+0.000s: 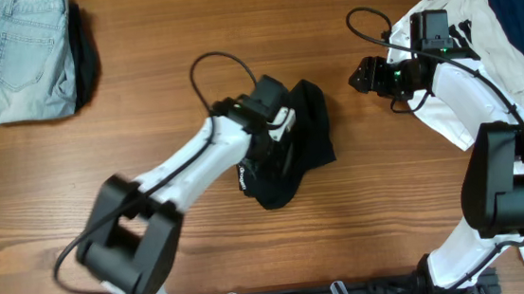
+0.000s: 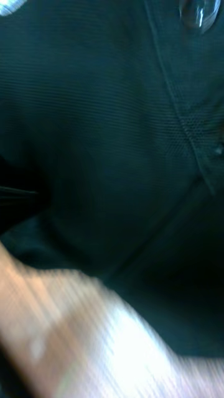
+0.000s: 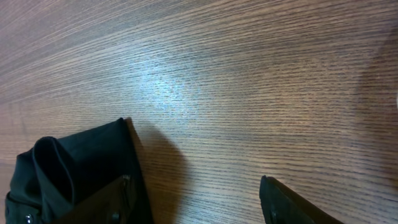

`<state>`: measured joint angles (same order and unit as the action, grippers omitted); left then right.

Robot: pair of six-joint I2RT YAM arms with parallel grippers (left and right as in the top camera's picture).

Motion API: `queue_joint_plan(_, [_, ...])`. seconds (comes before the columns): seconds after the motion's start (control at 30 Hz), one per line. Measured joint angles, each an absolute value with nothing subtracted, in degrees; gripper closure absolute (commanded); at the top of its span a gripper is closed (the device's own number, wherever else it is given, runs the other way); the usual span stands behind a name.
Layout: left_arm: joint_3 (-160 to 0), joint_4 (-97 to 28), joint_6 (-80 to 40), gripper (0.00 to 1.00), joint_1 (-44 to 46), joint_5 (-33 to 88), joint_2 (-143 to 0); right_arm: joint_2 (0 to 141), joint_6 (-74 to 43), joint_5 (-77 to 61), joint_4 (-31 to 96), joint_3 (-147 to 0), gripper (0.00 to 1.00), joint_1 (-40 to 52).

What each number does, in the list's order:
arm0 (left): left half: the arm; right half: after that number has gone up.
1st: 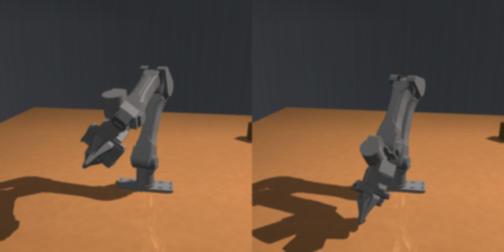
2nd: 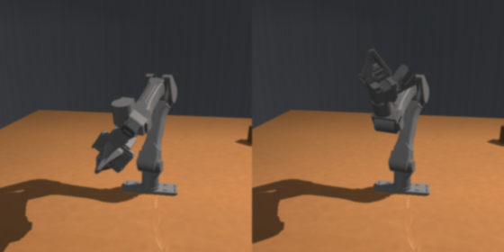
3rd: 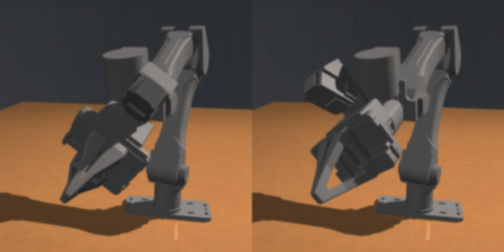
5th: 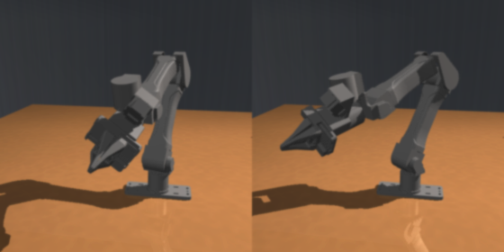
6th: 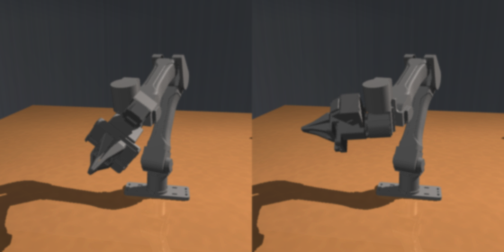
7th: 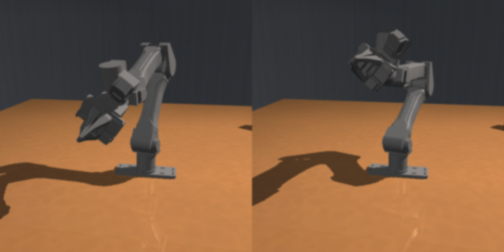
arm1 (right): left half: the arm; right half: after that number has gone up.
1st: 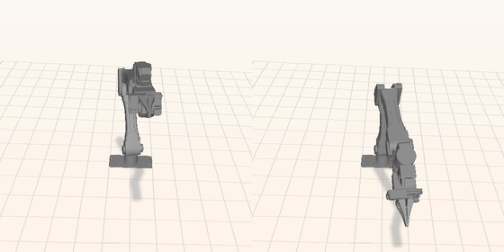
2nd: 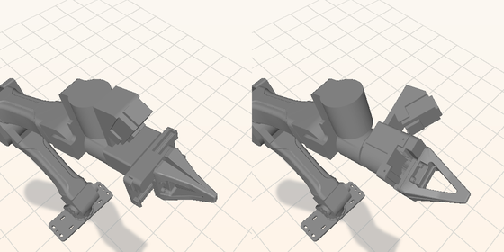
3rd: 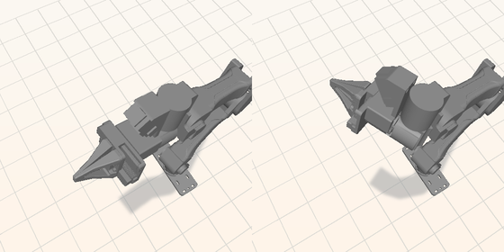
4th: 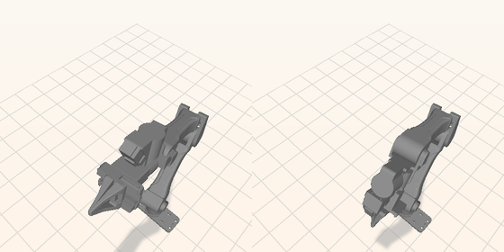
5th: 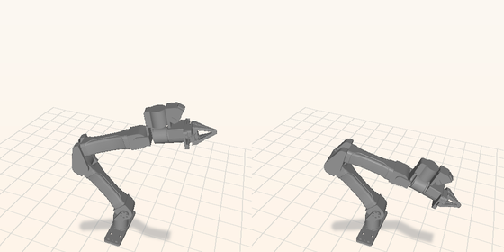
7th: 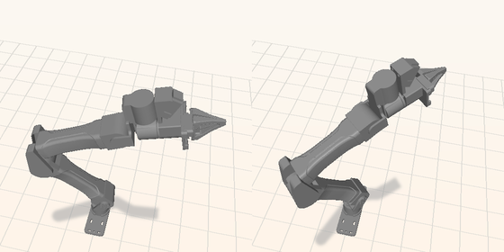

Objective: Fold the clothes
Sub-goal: 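Grasp the folded black shirt bundle with the left gripper, then carry the black shirt bundle with the left gripper to the jeans pile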

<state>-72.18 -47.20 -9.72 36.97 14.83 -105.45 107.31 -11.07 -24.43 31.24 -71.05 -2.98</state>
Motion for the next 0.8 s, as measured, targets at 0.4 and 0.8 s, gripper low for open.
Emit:
queue_joint_plan(0.4, [-72.05,-44.38,-7.73,0.87,29.39,-0.10,-111.22,107.31,-10.22,-24.43,31.22,-71.05,0.32,-2.98])
queue_joint_plan(0.8, [-76.36,-45.39,-2.28,0.41,9.15,-15.51,-112.09,107.31,-10.20,-24.43,31.27,-71.05,0.30,-2.98])
